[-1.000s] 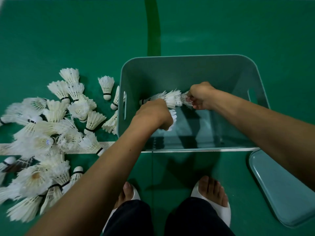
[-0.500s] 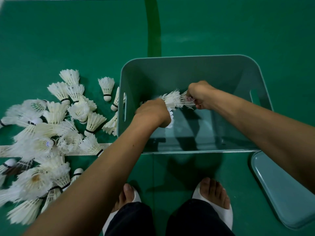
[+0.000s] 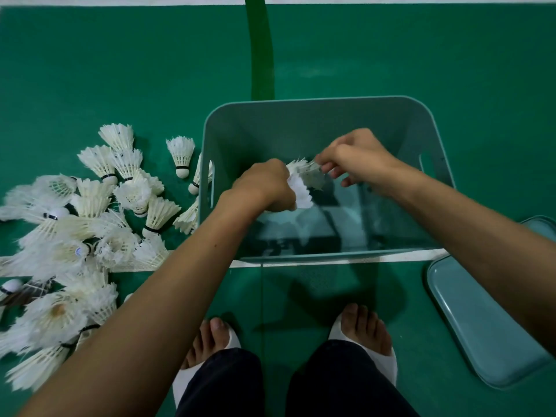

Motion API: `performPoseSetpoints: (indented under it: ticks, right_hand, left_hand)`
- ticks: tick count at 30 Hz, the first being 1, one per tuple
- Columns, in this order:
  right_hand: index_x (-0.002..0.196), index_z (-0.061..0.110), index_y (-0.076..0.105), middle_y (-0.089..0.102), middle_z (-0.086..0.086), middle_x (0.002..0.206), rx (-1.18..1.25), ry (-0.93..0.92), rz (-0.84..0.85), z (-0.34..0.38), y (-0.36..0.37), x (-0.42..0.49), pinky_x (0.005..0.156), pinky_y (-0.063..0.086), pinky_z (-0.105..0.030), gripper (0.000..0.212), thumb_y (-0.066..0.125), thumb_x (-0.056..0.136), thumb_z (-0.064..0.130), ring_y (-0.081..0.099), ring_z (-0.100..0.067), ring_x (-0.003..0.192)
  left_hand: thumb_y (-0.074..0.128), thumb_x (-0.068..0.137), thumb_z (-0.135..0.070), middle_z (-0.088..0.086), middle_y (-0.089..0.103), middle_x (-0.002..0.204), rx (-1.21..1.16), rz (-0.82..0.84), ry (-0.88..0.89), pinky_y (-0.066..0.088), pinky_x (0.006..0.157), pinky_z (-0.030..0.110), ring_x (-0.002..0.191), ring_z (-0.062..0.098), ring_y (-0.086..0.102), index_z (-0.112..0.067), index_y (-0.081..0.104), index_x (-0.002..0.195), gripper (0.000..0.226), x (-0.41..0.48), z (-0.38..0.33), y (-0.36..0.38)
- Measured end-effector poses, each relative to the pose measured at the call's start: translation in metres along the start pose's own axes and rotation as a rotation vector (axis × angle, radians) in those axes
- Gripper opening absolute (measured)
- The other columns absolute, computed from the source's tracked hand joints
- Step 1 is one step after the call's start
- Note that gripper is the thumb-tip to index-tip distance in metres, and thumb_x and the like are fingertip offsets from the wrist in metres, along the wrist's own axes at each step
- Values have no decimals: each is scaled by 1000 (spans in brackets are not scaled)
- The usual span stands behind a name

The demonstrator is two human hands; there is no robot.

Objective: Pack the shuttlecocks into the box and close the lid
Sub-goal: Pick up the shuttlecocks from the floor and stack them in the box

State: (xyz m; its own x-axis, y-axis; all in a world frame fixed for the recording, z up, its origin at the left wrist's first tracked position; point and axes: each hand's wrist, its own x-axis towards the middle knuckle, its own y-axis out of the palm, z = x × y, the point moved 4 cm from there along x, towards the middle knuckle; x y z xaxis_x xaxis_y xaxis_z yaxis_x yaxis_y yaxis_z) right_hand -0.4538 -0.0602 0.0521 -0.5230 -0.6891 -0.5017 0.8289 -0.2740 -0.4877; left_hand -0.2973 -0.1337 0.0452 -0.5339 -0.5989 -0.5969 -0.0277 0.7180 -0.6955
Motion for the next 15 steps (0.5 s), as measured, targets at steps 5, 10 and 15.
performPoseSetpoints:
  ticks: [5,10,15]
  right_hand:
    - [91,-2,78,70,-20,80,-59,-175,214,6,9,-37,59,46,-29,25,75,85,22,57,-16,75]
    - [74,2,74,61,-8,64,-231,-138,-68,-6,-6,-24,58,48,-37,15,74,80,16,54,-20,63]
    - [83,5,57,56,-11,83,-505,37,-306,-6,-30,-16,67,42,-34,8,57,89,10,56,-35,79]
  left_hand:
    - [84,76,-29,9,74,89,-218,-94,122,62,79,46,79,30,70,-15,70,92,26,-11,-23,0]
    - [81,79,-31,9,68,112,-157,-217,163,54,89,42,101,30,64,-15,61,113,43,-15,-26,4]
    - [69,90,-24,22,38,148,45,-126,-138,43,105,45,133,40,47,-1,32,146,72,-18,-4,4]
